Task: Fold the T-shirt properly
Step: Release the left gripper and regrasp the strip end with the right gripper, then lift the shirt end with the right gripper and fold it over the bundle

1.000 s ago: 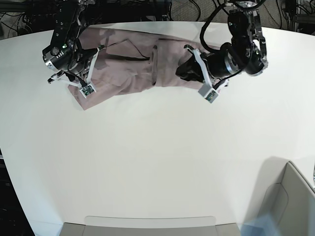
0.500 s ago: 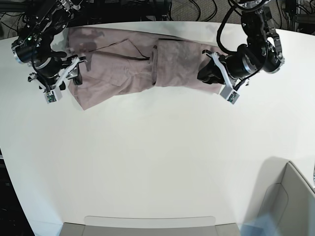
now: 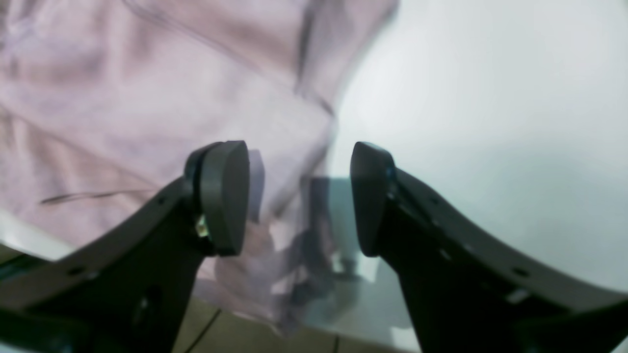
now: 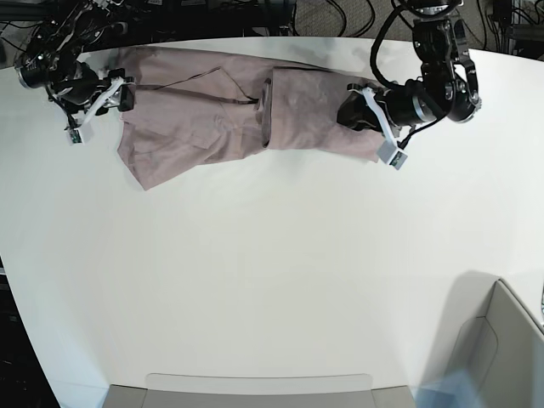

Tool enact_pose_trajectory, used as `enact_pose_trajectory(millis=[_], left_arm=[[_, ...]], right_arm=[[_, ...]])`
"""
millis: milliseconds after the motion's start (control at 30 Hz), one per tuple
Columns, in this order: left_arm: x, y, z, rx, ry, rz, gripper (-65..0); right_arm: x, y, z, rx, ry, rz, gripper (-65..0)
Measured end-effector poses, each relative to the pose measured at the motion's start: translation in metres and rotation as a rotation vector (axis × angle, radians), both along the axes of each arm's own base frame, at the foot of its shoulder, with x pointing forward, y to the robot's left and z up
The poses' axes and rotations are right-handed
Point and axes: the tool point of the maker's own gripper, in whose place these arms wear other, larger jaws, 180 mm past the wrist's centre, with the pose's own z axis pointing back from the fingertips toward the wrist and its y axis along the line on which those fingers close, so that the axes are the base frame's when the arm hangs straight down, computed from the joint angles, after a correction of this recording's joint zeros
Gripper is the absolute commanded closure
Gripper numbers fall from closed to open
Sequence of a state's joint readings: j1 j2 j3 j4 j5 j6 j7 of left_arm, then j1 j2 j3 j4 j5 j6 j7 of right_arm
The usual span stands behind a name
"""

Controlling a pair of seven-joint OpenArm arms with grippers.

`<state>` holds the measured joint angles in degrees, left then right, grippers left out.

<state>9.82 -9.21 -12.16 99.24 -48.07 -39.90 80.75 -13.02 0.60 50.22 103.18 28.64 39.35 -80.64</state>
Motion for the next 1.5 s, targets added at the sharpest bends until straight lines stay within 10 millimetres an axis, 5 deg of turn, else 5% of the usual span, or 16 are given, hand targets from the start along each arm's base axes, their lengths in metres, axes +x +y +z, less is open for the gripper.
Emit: enact_pose_trajectory(millis=[267, 367, 633, 800, 933, 1000, 1100, 1200, 1300, 1500], left_arm=[[-0.003, 0.008, -0.002, 0.025, 0.007, -0.006, -10.9], [-0.002, 0.007, -0.001, 0.022, 0.004, -0.006, -10.9], [-0.002, 0.007, -0.001, 0.022, 0.002, -0.005, -10.9], [-0.003, 0.008, -0.001, 0.023, 0.005, -0.003, -10.9], [-0.003, 0.008, -0.001, 0.023, 0.005, -0.002, -10.9], [-0.002, 0.008, -0.001, 0.024, 0.004, -0.002, -10.9], [0.000, 0.008, 0.000, 0.024, -0.002, -0.002, -10.9], [0.001, 0.009, 0.001, 0.025, -0.004, 0.001, -10.8], [0.002, 0.016, 0.002, 0.028, -0.008, 0.026, -10.8], [0.008, 0.050, 0.005, 0.052, -0.023, 0.140, -10.8]], right_arm=[[0.000, -0.023, 0.003, -0.012, -0.013, -0.061, -33.2], [0.000, -0.021, -0.012, 0.041, 0.021, -0.074, -33.2], [0.032, 0.019, -0.030, 0.236, -0.044, 0.001, -33.2], [0.033, 0.031, -0.032, 0.277, -0.056, 0.006, -33.2], [0.036, 0.067, -0.034, 0.334, -0.049, 0.081, -32.8], [0.037, 0.083, -0.035, 0.364, -0.048, 0.103, -29.0], [0.037, 0.089, -0.036, 0.362, -0.037, 0.121, -15.0], [0.040, 0.083, -0.038, 0.328, -0.004, 0.132, 0.0], [0.054, 0.061, -0.035, 0.268, -0.008, 0.094, 0.0], [0.072, -0.036, -0.016, -0.019, 0.060, -0.018, 0.0]])
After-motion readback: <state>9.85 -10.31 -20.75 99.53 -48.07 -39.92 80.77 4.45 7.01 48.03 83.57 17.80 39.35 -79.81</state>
